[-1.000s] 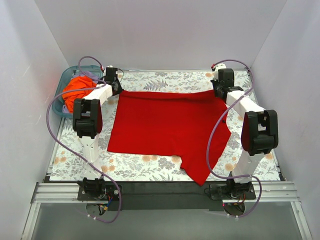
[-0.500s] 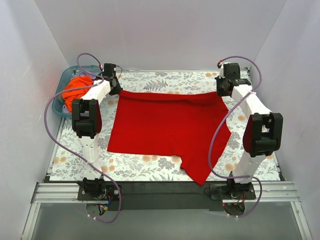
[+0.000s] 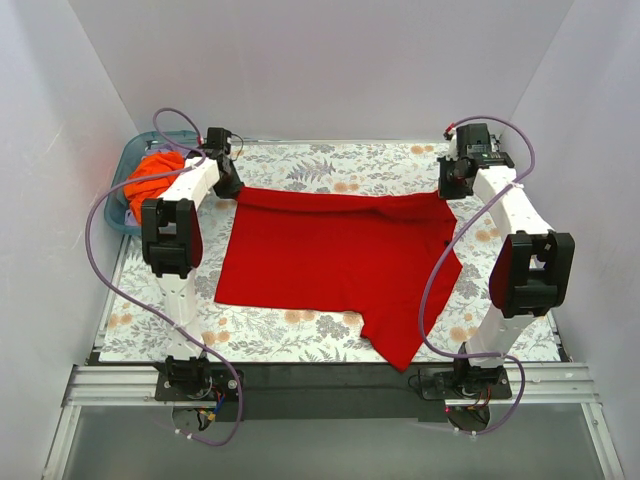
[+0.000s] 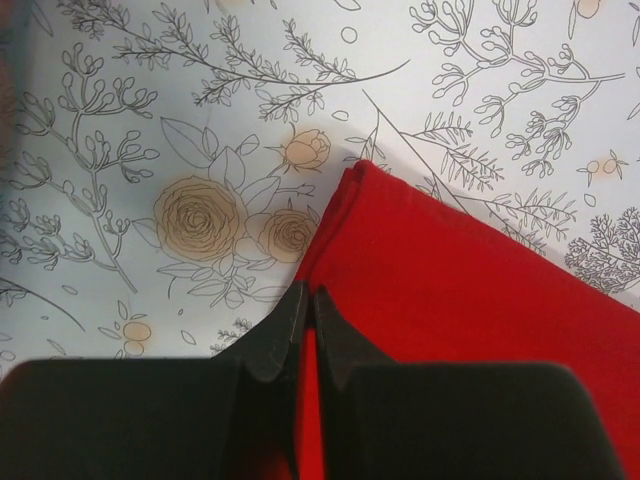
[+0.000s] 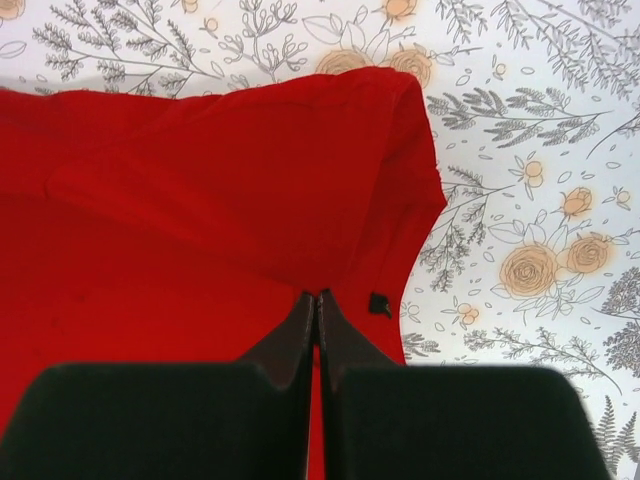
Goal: Fold and stack the t-shirts
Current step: Fold the tshirt
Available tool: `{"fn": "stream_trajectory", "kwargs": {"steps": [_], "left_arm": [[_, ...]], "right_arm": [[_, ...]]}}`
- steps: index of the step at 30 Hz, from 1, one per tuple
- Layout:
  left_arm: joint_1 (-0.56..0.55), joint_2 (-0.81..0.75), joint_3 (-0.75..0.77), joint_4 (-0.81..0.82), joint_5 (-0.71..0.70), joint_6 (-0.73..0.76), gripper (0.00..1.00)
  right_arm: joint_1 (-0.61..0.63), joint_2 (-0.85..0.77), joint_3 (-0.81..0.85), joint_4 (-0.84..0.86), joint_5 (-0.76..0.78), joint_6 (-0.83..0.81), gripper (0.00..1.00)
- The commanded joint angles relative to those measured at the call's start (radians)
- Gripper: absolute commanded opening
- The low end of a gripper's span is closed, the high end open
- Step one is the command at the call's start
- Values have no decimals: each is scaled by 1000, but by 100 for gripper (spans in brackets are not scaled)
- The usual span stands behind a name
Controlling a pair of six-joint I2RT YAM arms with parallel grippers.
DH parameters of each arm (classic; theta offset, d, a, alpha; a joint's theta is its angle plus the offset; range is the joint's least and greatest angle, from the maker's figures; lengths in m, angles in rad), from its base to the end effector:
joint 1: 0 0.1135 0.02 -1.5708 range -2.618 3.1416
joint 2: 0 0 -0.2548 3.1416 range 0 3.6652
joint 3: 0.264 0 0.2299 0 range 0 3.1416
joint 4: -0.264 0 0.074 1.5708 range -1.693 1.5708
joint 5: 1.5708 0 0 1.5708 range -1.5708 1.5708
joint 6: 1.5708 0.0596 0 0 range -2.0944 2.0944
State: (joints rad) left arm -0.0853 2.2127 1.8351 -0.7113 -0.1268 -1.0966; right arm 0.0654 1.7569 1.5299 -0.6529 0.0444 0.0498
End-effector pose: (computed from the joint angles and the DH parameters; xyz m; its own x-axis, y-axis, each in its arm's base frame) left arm 0.4616 -0.0319 0.1736 -0.4264 -0.8493 -0.3113 -0.7735 0.5208 -0.3612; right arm 0.3813 0.0223 0.2695 -0.7699 -0.0006 -0.6381 0.0013 1.0000 -0.0024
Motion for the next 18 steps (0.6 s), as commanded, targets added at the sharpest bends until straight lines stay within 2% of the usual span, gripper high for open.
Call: {"fn": "stream_trajectory", "kwargs": {"steps": [1, 6, 18], "left_arm": [[13, -104, 21, -42, -22, -5, 0], [13, -128, -14, -50, -31, -8, 0], [13, -163, -209, 26, -19, -37, 0]], "right_arm": [[-12, -40, 35, -60, -38, 25, 1], [-15, -40, -4, -96, -67, 28, 2], [-38, 7, -112, -93, -9, 64, 2]]}}
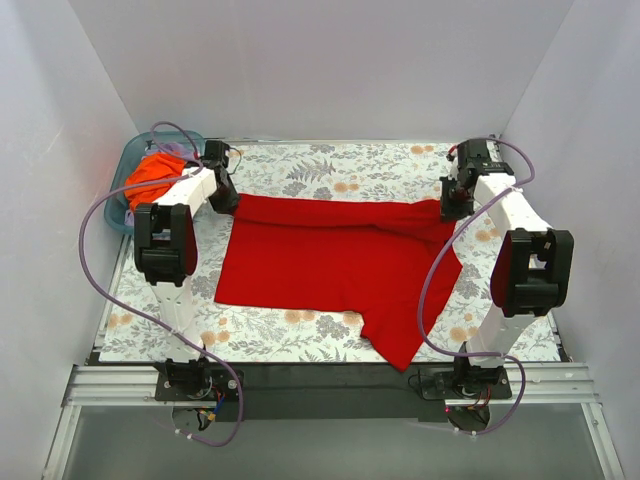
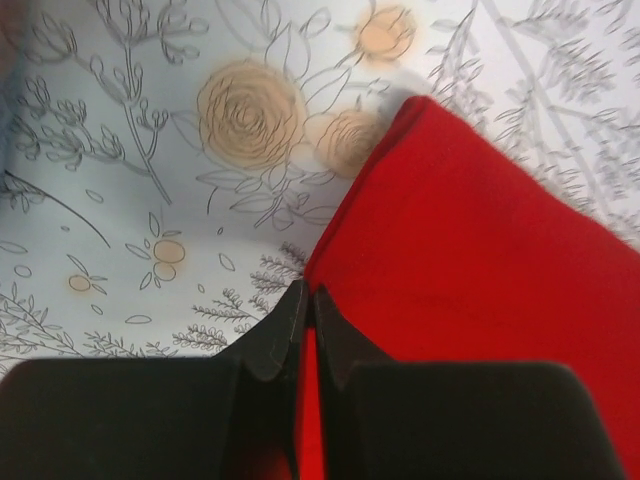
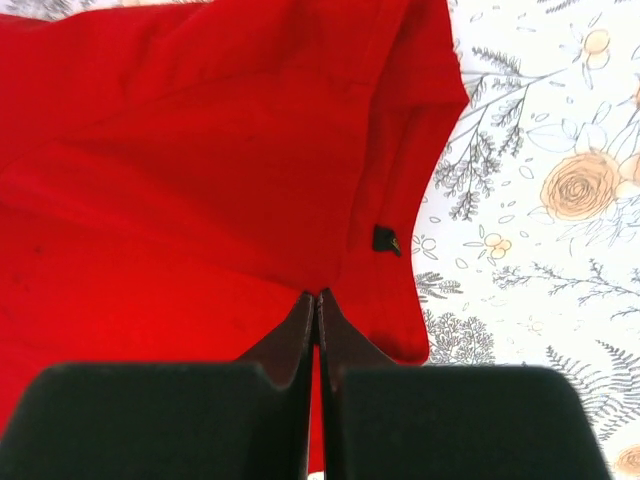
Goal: Fold and stack the t-shirts
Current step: Fold the tshirt
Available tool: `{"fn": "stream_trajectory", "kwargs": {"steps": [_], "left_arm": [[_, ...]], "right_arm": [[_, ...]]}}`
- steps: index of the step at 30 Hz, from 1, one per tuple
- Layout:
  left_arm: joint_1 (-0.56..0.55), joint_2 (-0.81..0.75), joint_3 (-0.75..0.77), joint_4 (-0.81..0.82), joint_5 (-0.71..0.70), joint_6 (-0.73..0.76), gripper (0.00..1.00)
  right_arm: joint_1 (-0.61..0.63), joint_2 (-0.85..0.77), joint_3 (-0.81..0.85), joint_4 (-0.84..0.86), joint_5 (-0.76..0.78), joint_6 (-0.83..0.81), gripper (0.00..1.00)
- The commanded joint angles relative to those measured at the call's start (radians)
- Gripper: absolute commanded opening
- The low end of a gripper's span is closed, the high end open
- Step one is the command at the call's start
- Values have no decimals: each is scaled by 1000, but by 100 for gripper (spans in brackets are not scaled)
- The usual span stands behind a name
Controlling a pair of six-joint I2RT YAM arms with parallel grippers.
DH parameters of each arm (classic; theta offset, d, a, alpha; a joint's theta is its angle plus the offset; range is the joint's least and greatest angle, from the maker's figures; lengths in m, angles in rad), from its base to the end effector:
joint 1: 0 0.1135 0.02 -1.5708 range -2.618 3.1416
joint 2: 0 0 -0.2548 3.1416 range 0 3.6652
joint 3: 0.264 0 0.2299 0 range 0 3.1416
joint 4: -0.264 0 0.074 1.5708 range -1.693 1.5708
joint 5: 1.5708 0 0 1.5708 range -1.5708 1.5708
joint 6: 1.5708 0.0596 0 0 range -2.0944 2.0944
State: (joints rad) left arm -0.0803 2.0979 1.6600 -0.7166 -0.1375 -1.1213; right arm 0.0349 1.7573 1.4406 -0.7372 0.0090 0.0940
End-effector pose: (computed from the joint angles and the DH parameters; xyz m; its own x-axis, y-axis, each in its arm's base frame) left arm 0.4277 -0.0262 0.1723 -0.4179 -0.8614 -0.2886 -0.8106 0.4970 -0.3097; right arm 0.3626 0.0121 0.2356 -0.8678 0.0636 -0.4927 0.0513 0.9979 0.0386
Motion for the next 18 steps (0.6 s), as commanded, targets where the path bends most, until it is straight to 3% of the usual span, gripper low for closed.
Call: {"fn": "stream_trajectory", "kwargs": {"steps": [1, 18], "left_arm": [[8, -41, -34, 32, -11, -12, 0], [8, 28, -51, 52, -28, -43, 0]], "right_arm": [[-7, 10, -31, -8, 23, 27, 2], [-7, 71, -115, 45, 91, 67, 4]]}}
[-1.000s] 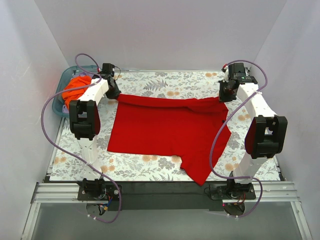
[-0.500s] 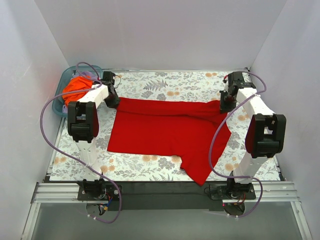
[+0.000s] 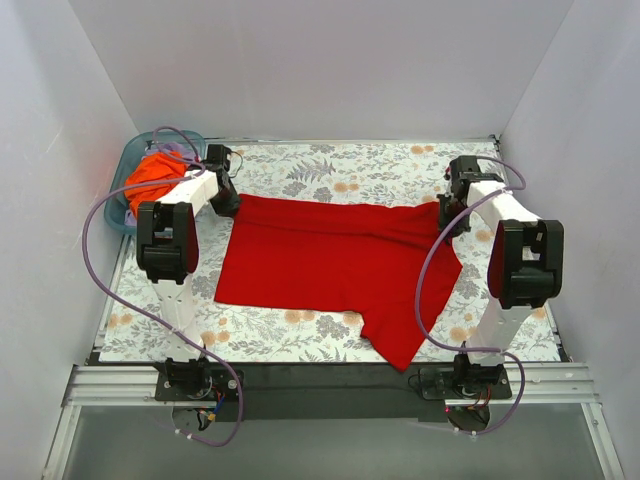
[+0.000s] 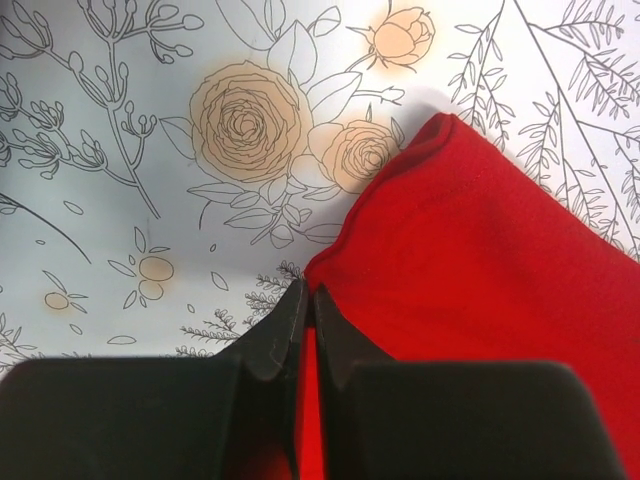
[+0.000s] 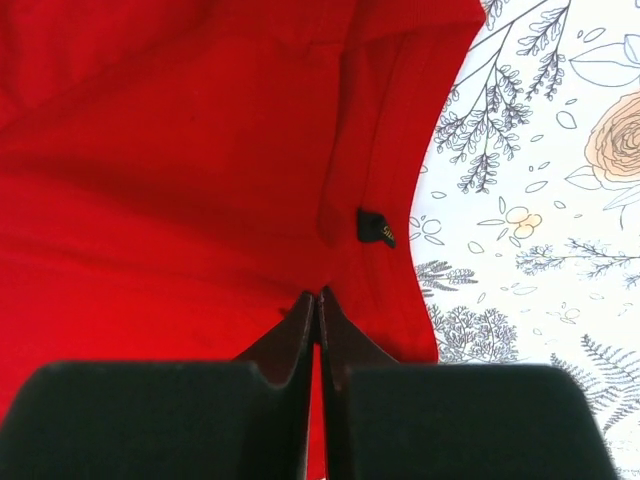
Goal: Fold and stack the t-shirts
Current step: Fold the tshirt
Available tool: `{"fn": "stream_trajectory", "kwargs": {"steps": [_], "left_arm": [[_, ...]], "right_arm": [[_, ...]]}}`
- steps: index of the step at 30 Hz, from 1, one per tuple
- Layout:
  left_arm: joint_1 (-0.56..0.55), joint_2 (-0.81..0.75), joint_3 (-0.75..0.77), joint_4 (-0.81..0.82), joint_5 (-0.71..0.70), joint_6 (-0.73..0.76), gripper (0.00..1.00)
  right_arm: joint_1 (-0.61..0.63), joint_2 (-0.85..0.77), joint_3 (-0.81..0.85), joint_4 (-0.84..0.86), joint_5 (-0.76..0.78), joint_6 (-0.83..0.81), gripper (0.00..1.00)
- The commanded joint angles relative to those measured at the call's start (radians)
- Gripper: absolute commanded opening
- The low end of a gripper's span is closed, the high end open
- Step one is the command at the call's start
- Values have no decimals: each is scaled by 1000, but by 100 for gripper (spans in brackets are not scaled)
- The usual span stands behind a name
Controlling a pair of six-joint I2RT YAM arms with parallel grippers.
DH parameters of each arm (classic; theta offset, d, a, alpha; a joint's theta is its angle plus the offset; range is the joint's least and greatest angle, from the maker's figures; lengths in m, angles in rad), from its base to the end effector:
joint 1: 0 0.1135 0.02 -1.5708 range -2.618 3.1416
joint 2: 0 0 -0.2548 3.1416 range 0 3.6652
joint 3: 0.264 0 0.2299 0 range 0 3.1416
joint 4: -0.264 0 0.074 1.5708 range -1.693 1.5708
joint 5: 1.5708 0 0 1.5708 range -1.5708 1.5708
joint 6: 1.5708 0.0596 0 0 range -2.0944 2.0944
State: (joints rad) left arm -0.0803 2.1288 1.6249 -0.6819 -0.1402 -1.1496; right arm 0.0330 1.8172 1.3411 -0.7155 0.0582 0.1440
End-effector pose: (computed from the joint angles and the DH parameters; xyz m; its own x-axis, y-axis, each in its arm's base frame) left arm 0.4275 -0.0260 0.1517 -0.4025 -0.8742 -0.2717 -0.8320 0.4731 -0.2898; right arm 0.3562 0.0083 0.1882 -0.9205 0.1130 -0.3741 0.1220 0.9925 -0.0004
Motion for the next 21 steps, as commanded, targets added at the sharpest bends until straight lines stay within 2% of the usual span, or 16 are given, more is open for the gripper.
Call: {"fn": "stream_trajectory", "kwargs": {"steps": [1, 2, 5, 6, 7, 10, 14, 18, 21], "left_arm": [[8, -3, -20, 19, -18, -18, 0], [8, -6, -25, 19, -13, -25, 0], [8, -33, -45, 22, -7, -36, 13], [8, -55, -51, 25, -9, -38, 17], [8, -72, -57, 33, -15, -39, 27], [8, -119, -36, 42, -27, -38, 47], [8, -135, 18, 71, -10, -22, 49], [8, -99, 87, 74, 36, 2, 42], [8, -78, 98, 79, 68, 5, 40]], "right_arm": [[-5, 14, -13, 30, 46, 17, 6], [-5, 16, -8, 31, 43, 17, 15], [-5, 5, 20, 39, 28, 16, 32], [-5, -1, 27, 45, 28, 16, 36], [-10, -12, 42, 68, 28, 14, 40], [-54, -44, 46, 134, -52, 26, 42], [-130, -62, -2, 298, -205, 87, 41], [-188, -18, -3, 416, -323, 118, 38], [-209, 7, -16, 464, -394, 144, 38]]}}
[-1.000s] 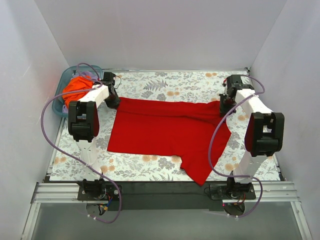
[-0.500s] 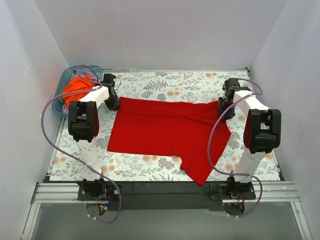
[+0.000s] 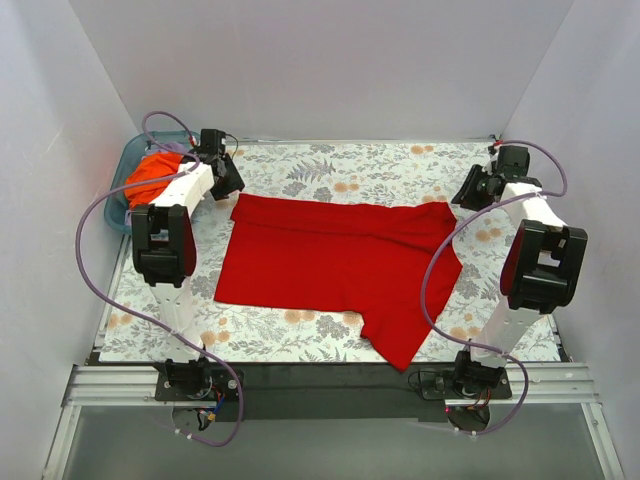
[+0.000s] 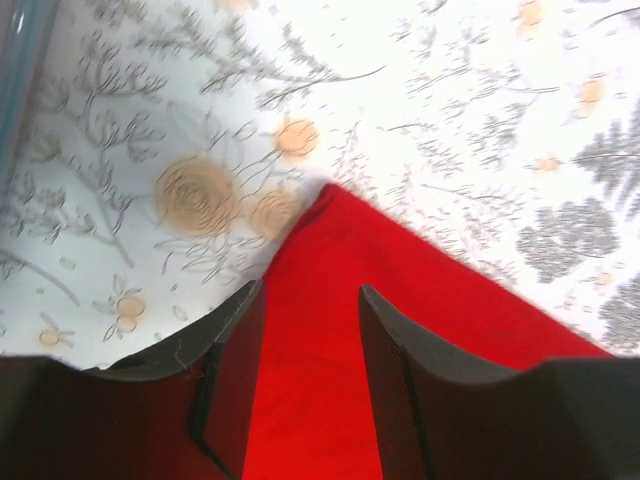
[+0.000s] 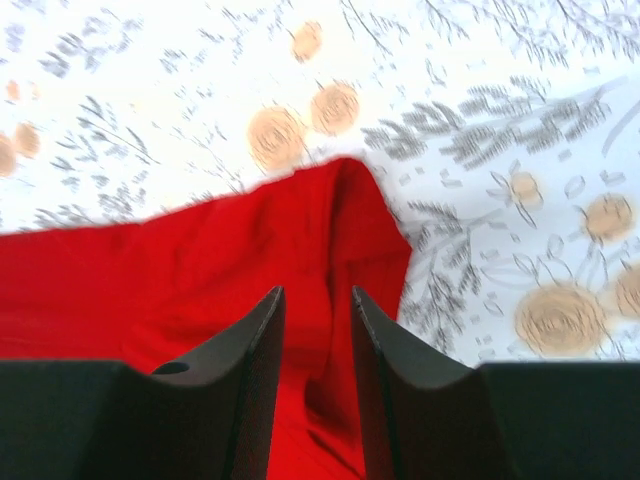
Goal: Fold and stack the t-shirts
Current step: Fold the tshirt
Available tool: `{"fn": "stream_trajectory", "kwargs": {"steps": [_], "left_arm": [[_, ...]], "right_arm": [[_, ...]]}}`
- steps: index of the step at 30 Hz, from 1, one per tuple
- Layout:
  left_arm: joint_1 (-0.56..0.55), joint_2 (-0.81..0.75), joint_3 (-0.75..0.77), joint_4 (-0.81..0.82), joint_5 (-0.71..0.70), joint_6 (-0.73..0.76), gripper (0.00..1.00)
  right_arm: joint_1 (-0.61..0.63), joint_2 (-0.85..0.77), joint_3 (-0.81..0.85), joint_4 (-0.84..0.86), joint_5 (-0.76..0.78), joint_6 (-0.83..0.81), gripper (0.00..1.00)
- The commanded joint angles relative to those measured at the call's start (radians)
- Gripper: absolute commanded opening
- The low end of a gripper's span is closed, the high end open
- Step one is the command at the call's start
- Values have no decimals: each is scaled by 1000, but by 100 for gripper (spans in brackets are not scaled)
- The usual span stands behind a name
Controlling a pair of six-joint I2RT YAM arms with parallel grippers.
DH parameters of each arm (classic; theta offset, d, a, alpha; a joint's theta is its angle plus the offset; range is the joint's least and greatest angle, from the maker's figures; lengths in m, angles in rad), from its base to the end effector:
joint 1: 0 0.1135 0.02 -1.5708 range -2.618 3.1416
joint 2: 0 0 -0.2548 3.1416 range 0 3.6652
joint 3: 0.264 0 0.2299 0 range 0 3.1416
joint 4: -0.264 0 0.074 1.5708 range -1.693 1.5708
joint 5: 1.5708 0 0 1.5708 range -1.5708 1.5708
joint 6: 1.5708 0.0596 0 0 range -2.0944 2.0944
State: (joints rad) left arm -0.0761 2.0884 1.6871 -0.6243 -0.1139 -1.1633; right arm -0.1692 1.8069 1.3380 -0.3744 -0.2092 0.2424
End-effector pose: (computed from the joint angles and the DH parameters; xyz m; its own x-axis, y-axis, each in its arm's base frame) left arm 0.4421 -0.0269 0.1896 -0.3533 -0.8879 -0.2947 -0.7761 0.4541 -0.4376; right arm 0.3891 -0.0539 0.2156 -0.7078 0.3591 -0.6083 0.2045 0.9284 0.3102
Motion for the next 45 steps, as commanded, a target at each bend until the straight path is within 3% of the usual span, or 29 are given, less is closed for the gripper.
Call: {"fn": "stream_trajectory", "kwargs": {"steps": [1, 11, 26, 29, 31, 34, 37, 45], "left_arm": [[2, -37, 30, 41, 63, 20, 40], [-7, 56, 16, 124, 194, 25, 26], [-11, 136, -72, 147, 145, -9, 21], [-11, 133, -86, 149, 126, -21, 20], [-11, 137, -96, 147, 128, -29, 20], [-10, 147, -98, 129, 76, -39, 18], [-10, 153, -104, 115, 59, -55, 15], [-7, 167, -113, 110, 71, -76, 14]], "right_arm": [[-10, 22, -20, 156, -136, 52, 39], [-46, 129, -88, 357, -228, 152, 41], [-55, 232, -82, 428, -328, 195, 42], [-59, 244, -85, 434, -343, 204, 33], [-70, 238, -80, 436, -345, 204, 19], [-92, 224, -66, 436, -331, 205, 6], [-110, 229, -36, 433, -323, 204, 1], [-127, 336, 58, 433, -351, 206, 1]]}}
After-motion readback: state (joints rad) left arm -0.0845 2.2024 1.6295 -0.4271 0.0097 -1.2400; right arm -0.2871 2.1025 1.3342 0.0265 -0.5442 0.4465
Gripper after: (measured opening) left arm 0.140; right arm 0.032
